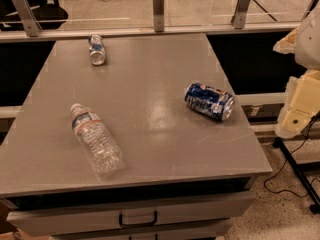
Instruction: Place water bottle upright
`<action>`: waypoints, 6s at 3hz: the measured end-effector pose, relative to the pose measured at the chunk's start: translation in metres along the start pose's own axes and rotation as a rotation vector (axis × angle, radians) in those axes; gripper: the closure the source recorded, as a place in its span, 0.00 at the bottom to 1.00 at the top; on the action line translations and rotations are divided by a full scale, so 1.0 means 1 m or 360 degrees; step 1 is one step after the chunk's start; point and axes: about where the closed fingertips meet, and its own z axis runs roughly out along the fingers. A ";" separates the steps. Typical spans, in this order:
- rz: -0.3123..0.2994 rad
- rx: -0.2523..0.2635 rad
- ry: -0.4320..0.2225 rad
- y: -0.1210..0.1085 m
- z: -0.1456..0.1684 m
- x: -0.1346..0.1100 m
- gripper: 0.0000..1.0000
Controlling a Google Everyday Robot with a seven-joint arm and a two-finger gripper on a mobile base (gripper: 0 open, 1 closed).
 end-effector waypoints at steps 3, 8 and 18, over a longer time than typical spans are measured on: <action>-0.0046 -0.0042 -0.0111 0.004 0.006 -0.060 0.00; -0.0006 -0.0219 -0.0517 0.031 0.031 -0.322 0.00; 0.0596 -0.0051 -0.0744 -0.058 0.069 -0.366 1.00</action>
Offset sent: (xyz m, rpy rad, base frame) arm 0.0034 0.0058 0.0020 0.0307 -0.0014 0.0157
